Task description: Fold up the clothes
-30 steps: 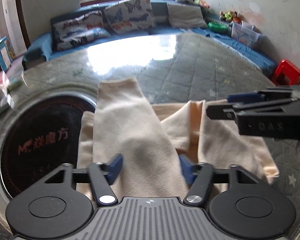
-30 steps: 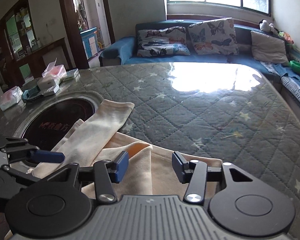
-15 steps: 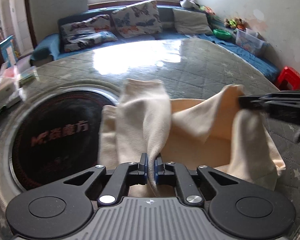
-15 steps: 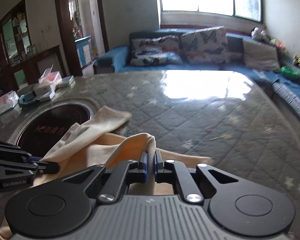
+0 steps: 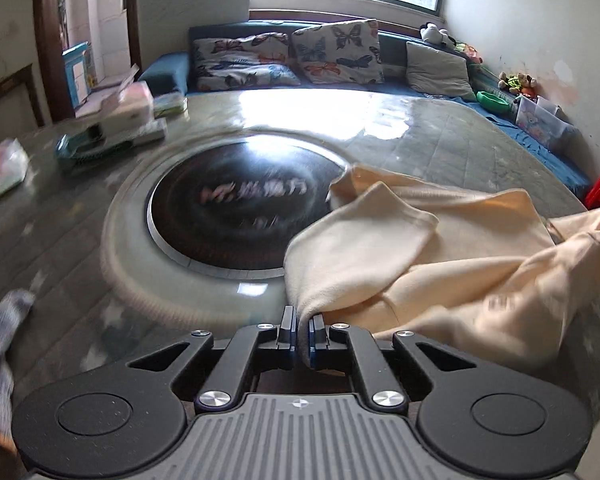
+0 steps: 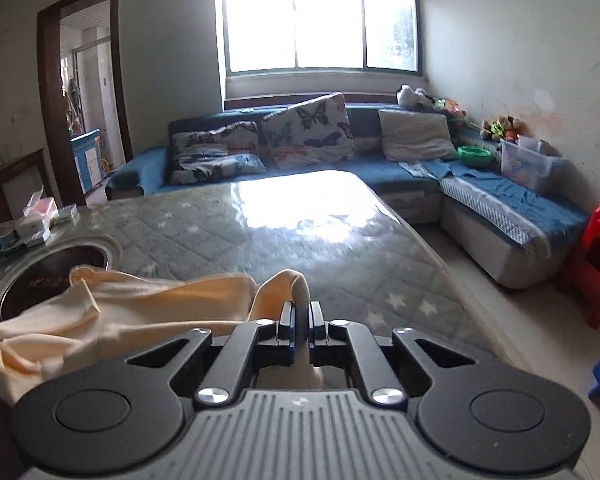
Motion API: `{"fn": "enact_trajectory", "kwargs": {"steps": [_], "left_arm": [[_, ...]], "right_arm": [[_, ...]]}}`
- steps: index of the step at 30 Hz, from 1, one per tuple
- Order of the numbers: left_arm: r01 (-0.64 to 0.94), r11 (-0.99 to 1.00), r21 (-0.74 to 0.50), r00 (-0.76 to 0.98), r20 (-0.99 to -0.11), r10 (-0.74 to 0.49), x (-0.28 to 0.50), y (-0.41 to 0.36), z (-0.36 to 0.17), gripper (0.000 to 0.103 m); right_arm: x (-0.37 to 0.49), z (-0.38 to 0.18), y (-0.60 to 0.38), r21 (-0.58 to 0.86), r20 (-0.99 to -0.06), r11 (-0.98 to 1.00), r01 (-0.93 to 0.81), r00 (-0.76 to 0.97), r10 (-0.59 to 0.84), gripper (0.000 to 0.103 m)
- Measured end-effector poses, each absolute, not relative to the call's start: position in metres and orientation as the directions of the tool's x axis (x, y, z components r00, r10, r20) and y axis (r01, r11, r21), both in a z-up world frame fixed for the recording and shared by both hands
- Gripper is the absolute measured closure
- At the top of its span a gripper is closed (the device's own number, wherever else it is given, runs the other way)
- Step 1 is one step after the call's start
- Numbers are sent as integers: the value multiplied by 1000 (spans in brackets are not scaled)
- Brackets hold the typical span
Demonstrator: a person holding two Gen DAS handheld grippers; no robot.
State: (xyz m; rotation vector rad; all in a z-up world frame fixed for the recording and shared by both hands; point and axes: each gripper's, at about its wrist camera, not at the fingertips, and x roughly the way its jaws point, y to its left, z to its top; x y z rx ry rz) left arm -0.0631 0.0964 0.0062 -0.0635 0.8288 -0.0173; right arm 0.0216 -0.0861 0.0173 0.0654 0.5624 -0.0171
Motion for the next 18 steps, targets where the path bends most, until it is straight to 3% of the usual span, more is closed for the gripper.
{"fn": "enact_trajectory", "kwargs": {"steps": [7, 13, 18], "left_arm": [[11, 998, -66, 656, -753, -57, -88, 101, 4, 92], [33, 998, -57, 663, -746, -65, -100, 100, 9, 65], [81, 997, 8, 703, -709, -51, -86, 79, 16, 57]], "right_arm": [[3, -6, -98, 50, -634, 998, 36, 773, 3, 93], [2, 10, -97, -13, -598, 999, 43, 800, -42, 85], [21, 5, -76, -7, -619, 997, -77, 783, 57, 81]]}}
